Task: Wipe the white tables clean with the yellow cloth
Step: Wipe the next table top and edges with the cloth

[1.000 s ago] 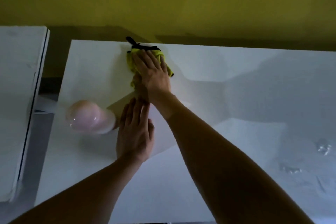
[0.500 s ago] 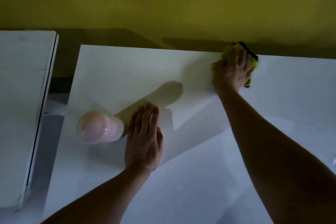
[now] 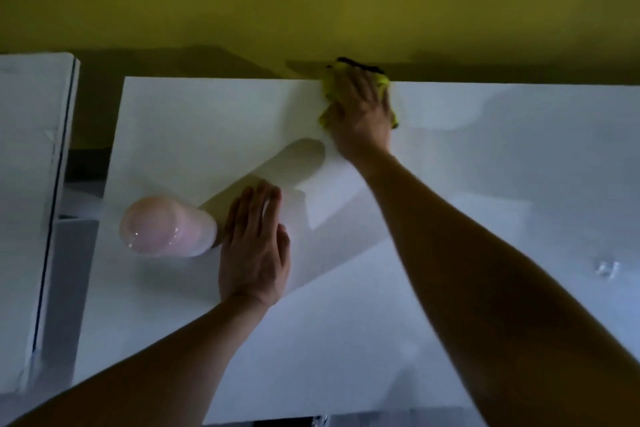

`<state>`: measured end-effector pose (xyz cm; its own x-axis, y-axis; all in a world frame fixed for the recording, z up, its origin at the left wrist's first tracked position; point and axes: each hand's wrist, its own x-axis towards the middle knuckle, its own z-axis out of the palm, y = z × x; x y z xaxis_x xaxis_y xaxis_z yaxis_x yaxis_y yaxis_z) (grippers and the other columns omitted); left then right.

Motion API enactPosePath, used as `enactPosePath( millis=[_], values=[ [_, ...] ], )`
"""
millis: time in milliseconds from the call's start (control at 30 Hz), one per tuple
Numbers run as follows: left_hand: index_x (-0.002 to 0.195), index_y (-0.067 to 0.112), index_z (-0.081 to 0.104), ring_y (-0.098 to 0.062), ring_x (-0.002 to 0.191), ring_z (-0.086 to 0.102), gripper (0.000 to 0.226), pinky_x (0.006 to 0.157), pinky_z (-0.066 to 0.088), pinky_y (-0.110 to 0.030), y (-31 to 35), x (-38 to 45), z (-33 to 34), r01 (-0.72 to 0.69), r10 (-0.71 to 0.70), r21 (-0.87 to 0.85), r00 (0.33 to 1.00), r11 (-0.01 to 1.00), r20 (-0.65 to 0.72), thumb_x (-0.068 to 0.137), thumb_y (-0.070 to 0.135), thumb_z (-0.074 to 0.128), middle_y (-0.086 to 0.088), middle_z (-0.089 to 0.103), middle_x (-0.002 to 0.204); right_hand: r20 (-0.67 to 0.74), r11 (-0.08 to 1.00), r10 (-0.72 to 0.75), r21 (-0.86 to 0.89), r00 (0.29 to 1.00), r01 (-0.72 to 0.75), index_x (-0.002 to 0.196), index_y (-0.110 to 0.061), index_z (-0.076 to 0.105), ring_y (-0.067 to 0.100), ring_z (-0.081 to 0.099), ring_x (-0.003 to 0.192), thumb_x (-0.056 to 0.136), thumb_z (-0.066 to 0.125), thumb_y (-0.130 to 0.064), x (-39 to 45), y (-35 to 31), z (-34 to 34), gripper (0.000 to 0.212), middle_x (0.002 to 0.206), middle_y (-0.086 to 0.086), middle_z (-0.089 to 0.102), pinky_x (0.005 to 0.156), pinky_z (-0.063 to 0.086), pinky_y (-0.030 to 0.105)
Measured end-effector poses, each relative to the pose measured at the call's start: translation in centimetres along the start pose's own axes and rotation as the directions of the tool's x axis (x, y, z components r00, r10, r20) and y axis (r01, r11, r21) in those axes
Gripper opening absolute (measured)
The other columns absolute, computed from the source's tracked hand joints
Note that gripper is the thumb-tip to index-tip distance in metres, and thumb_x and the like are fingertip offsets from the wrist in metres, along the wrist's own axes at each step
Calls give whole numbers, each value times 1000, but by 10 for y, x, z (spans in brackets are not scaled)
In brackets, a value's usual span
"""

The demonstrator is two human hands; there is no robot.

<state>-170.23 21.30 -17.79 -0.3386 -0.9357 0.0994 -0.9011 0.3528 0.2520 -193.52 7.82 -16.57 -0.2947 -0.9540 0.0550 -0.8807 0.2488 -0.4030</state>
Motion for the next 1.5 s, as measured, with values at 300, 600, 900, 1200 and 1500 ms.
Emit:
enactPosePath(
  millis=[300, 600, 900, 1200, 1500],
  values=[
    [155, 1, 41, -39, 153, 32, 55, 128, 20, -45, 5, 0, -3, 5, -5, -25, 1000, 1000, 5, 102, 10, 50, -20, 36, 163, -75, 971, 237, 9, 969, -237, 155, -25, 33, 25, 18, 152, 92, 49, -38, -54, 66, -39, 67, 164, 5, 24, 122, 16, 41],
    [148, -2, 49, -46, 147, 36, 50, 124, 26, -51, 0, -3, -6, -45, 40, -93, 998, 995, -56, 100, 14, 46, -25, 43, 157, -68, 987, -125, 97, 990, 131, 148, -20, 48, 25, 29, 149, 90, 61, -42, -190, -23, -3, 64, 157, 5, 40, 122, 16, 47],
    [151, 6, 43, -42, 148, 33, 54, 120, 25, -51, 1, -4, -1, -23, 18, -57, 996, 998, -86, 98, 16, 42, -20, 38, 161, -172, 959, 284, 52, 943, -279, 153, -26, 38, 19, 18, 153, 98, 52, -31, -266, 71, -45, 57, 163, -1, 30, 124, 15, 45],
    [134, 1, 57, -44, 132, 50, 43, 109, 39, -53, 38, -38, -3, -226, 219, -74, 971, 971, -93, 94, 13, 48, -25, 53, 143, -120, 997, -27, 68, 992, 35, 152, -24, 41, 20, 18, 153, 94, 54, -36, -355, 16, -16, 61, 162, 2, 32, 122, 18, 52],
    [153, 4, 45, -42, 151, 32, 60, 127, 17, -53, 137, -95, 26, -233, 234, -78, 972, 969, 3, 96, 23, 43, -21, 37, 163, -261, 944, 324, 23, 909, -330, 148, -21, 48, 25, 32, 147, 92, 57, -25, -389, 192, -100, 57, 156, 5, 42, 116, 31, 47]
  ],
)
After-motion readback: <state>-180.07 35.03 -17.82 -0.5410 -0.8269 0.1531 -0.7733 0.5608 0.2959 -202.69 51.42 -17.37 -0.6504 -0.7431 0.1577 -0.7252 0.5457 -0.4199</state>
